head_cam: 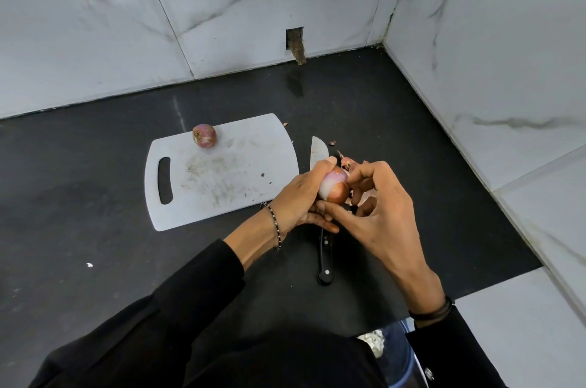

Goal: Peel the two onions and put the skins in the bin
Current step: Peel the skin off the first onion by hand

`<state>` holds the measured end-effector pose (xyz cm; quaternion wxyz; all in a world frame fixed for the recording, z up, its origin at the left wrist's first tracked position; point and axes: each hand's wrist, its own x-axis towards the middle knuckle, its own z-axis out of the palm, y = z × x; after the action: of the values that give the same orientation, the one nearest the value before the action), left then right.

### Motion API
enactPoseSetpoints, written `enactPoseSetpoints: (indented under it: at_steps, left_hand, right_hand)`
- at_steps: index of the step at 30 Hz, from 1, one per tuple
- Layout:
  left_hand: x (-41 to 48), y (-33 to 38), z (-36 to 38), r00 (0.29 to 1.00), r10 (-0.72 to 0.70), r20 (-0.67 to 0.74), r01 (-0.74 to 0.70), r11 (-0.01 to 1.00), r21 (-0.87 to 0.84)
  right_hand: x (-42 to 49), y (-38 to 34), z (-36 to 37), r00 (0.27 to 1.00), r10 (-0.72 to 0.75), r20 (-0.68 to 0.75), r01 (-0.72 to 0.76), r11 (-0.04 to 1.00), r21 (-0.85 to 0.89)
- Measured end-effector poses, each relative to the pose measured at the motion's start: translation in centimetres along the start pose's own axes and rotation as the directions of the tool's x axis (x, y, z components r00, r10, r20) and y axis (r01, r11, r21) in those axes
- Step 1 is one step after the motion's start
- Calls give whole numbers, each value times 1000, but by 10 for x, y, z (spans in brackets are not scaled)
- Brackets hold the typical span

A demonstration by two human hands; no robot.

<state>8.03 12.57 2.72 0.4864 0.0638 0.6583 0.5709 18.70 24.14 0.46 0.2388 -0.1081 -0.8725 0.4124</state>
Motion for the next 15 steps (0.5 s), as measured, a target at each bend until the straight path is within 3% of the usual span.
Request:
enactPoseSetpoints:
  at_steps: [15]
  left_hand:
    - [-2, -2, 0, 999, 39, -26, -38, 998, 55]
  right_hand:
    - [1, -3, 0, 998, -53, 19, 53, 998, 32]
